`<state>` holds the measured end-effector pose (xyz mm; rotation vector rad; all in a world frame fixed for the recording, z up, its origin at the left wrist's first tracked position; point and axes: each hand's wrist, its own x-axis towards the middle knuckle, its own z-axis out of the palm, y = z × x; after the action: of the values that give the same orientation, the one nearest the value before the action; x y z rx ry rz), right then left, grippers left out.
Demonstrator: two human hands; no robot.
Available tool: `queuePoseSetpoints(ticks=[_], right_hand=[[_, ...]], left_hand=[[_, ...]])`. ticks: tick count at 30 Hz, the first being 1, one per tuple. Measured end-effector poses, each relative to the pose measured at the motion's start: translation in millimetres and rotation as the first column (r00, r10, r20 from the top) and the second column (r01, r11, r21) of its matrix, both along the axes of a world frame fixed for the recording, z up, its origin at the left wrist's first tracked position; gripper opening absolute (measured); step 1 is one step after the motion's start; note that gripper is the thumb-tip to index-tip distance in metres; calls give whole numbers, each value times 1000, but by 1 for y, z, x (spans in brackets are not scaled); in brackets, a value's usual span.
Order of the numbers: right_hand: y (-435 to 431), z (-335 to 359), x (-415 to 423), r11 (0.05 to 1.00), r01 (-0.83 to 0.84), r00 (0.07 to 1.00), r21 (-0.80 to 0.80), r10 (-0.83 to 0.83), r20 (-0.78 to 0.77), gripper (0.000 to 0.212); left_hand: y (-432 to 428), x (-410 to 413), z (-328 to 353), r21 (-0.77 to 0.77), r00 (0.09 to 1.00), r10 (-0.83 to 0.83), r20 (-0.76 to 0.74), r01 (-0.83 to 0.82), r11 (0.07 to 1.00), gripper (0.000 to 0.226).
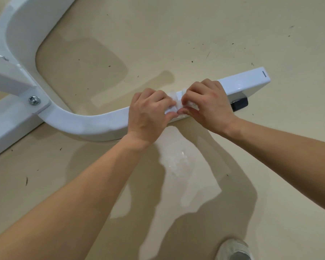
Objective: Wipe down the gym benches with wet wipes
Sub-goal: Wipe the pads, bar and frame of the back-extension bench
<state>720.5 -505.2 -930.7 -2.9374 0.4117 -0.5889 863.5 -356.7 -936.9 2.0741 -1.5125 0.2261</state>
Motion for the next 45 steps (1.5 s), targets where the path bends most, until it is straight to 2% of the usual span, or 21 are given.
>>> queuePoseSetpoints(ticks=[7,12,16,19,21,26,29,34,38,42,45], right_hand=[[-57,2,-50,993,109,993,-43,-111,-45,29],[-86,0,-78,968,250,968,28,-249,-33,29],[-76,-5,-67,987,159,987,34,-159,4,31],[-71,-9,-56,997,72,997,-23,-72,-29,30],[-79,-10,-61,996,75,997,-50,-77,-33,26],[-117,-10,-98,969,241,970,-55,-242,-4,27],[-139,-7,-117,957,286,958,-45,-286,1,27],[-155,-8,-124,963,264,965,-60,-264,10,27],[-144,-7,-116,974,218,976,-64,-217,21,23],[-108,-7,-84,995,55,998,-82,-54,15,18],[-66,-7,-48,993,-95,995,-64,97,15,11]], left_hand=[[-71,-50,-2,115,993,-26,117,13,993,14],[-89,-62,-2,118,985,-44,166,24,993,12],[-66,-48,-4,37,990,-40,139,35,999,12],[-68,-45,-3,44,989,-29,145,23,999,13],[-79,-52,-2,63,985,-44,166,34,997,13],[-128,-85,-2,160,973,-68,221,33,987,7],[-161,-106,-3,218,977,-67,205,22,976,18],[-187,-123,0,219,977,-87,196,42,975,17],[-163,-106,5,226,967,-85,241,30,974,17],[-102,-69,4,133,973,-82,214,55,990,4],[-45,-39,7,75,988,-10,155,-2,997,10]])
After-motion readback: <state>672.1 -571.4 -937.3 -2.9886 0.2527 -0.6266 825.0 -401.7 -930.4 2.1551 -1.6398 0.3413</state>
